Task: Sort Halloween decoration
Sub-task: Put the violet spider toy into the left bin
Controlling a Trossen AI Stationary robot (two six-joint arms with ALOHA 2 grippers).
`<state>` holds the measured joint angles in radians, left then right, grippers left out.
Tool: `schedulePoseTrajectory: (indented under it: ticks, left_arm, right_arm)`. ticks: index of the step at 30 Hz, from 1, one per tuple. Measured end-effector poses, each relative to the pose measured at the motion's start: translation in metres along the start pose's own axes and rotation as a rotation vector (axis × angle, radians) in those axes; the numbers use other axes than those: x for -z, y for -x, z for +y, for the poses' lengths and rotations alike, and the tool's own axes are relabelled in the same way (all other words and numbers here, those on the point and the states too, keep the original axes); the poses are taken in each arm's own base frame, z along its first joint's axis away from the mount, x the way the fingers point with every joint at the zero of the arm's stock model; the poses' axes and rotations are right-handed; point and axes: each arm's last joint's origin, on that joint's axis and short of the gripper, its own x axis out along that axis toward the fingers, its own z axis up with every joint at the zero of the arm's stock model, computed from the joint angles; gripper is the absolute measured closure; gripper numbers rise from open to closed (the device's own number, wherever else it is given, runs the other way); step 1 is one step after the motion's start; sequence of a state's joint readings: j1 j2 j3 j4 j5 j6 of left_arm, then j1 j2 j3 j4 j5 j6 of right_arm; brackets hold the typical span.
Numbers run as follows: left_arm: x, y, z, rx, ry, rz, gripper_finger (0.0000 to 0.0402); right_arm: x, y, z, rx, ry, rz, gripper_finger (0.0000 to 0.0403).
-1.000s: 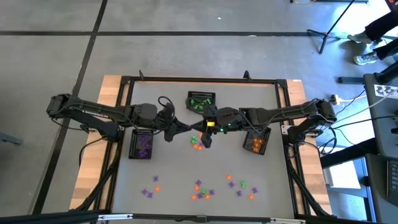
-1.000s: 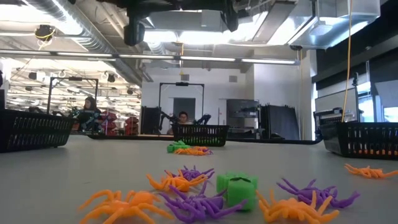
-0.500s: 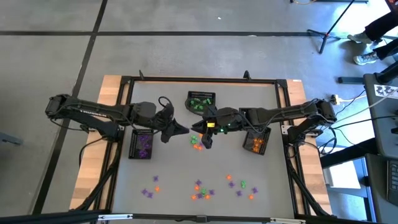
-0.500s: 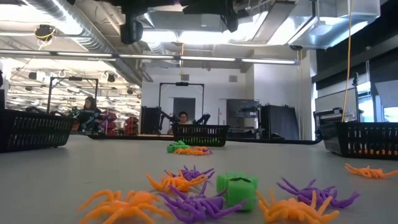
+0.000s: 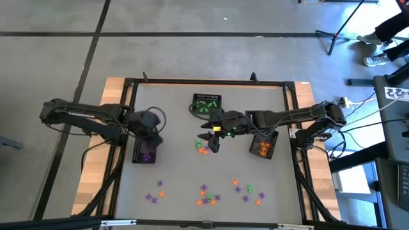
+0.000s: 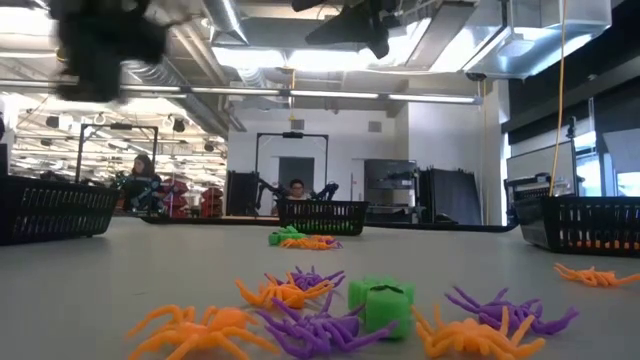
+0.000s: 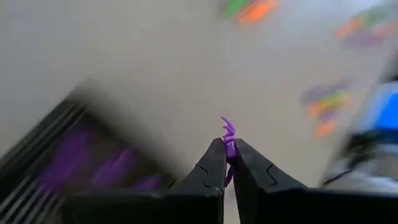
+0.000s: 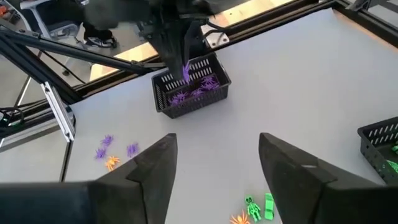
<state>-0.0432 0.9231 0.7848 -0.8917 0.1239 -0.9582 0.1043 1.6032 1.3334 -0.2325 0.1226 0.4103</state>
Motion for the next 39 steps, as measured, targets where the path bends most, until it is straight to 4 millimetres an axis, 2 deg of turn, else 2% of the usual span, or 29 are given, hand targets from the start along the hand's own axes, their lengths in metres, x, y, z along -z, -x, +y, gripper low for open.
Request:
schedulePoseTrajectory:
  ticks: [5,17,30,39]
  left_arm:
    - [0.017,0.004,0.019,-0.206,0.075,0.145,0.0388]
    - [0.018,0.005,0.020,-0.227,0.064,0.151,0.0268]
    - [0.019,0.005,0.020,-0.221,0.081,0.175,0.0210]
    - [0.016,-0.009,0.018,-0.297,0.131,0.216,0.0161]
  right_arm:
    - [0.000,0.000,0.000,0.000,0.000,-0.002,0.0187]
    - [0.001,0.001,-0.002,0.048,0.023,0.000,0.0189]
    - [0.005,-0.002,-0.012,0.111,-0.008,0.053,0.0189]
    - [0.004,-0.002,-0.012,0.116,-0.008,0.045,0.0189]
